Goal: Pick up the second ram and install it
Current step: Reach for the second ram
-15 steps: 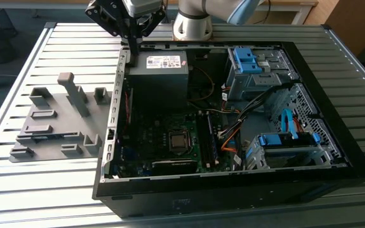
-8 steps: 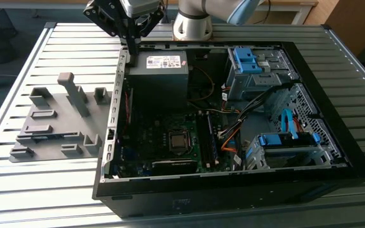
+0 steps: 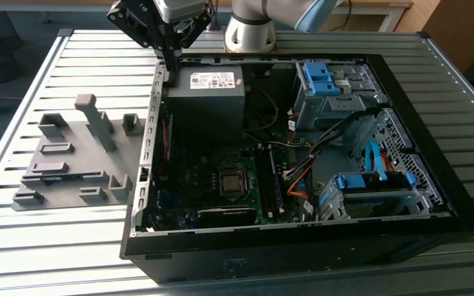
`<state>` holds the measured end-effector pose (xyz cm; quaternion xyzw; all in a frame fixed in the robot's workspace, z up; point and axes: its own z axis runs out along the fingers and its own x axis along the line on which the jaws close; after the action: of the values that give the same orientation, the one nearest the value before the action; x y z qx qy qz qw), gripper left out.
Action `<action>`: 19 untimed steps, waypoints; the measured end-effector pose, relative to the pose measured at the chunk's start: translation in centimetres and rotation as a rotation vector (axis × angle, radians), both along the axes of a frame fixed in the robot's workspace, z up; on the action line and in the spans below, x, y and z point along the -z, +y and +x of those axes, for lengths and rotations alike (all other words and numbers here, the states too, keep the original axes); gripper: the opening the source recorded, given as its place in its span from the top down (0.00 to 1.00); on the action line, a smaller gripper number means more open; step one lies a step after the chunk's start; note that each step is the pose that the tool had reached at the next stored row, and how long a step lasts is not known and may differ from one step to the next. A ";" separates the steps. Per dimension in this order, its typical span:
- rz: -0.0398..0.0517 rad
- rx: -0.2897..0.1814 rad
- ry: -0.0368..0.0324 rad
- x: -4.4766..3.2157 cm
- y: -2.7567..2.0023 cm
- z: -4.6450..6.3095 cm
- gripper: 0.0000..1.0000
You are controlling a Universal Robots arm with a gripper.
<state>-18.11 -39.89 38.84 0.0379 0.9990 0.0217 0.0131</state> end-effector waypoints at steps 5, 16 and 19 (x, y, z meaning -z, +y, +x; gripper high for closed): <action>0.0000 0.000 0.0000 0.03 0.00 -0.1 0.89; 0.0000 0.000 0.0000 0.08 0.00 -0.4 0.89; 0.0001 0.000 0.0000 0.10 0.00 -0.5 0.89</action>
<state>-18.57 -39.89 38.74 0.0379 0.9990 0.0217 0.0131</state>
